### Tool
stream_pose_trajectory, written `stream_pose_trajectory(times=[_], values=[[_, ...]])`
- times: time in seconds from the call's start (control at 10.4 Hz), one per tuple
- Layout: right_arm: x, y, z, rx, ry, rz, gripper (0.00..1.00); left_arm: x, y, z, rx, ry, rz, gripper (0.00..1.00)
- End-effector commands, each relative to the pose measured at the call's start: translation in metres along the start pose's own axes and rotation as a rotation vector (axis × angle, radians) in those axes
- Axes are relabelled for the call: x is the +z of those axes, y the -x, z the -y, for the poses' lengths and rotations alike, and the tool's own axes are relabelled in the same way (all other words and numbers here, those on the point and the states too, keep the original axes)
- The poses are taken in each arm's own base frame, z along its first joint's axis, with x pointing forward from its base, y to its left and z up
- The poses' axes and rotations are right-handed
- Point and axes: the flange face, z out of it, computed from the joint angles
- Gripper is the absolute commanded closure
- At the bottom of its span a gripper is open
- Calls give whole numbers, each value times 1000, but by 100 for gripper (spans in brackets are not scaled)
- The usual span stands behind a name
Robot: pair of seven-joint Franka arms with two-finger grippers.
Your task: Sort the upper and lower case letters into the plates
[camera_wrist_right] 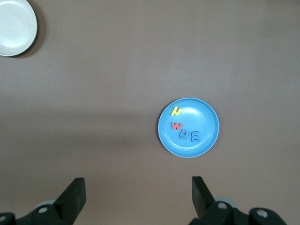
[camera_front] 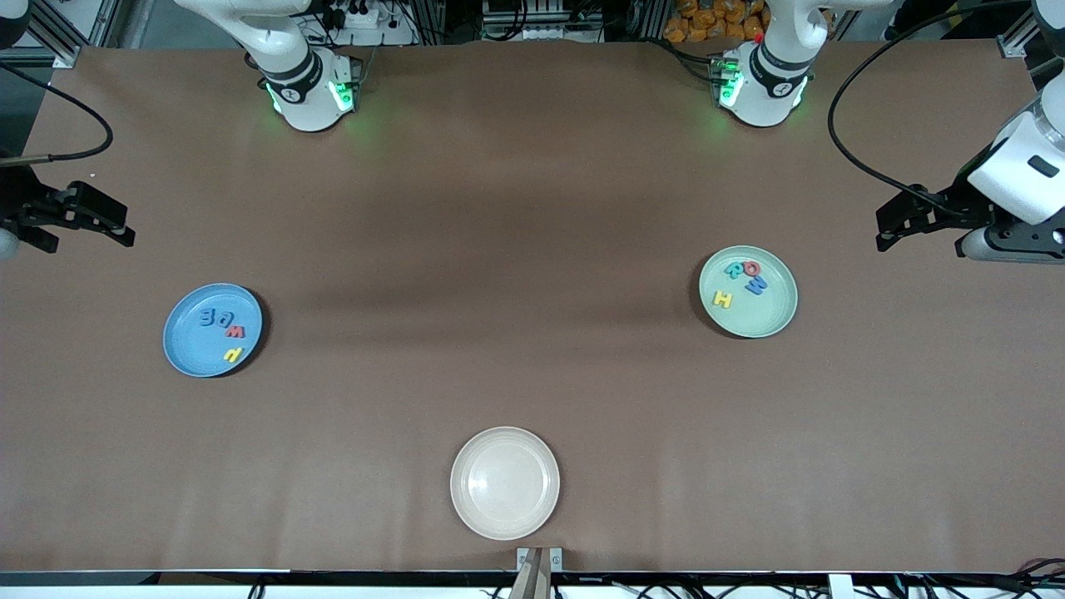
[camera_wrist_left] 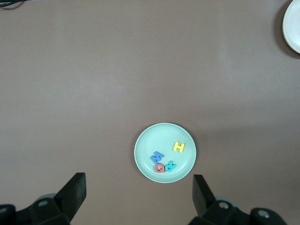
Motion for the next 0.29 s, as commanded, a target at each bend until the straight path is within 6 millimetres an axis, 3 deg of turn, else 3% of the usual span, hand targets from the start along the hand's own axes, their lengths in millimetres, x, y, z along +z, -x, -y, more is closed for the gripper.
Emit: stream_pose_trajectory(times=[0.0, 0.19], values=[[-6, 1, 0, 9, 0, 2, 0, -7, -3, 1, 12, -24, -14, 0], [-7, 2, -1, 14, 0, 2, 0, -8, -2, 1, 14, -24, -16, 0]])
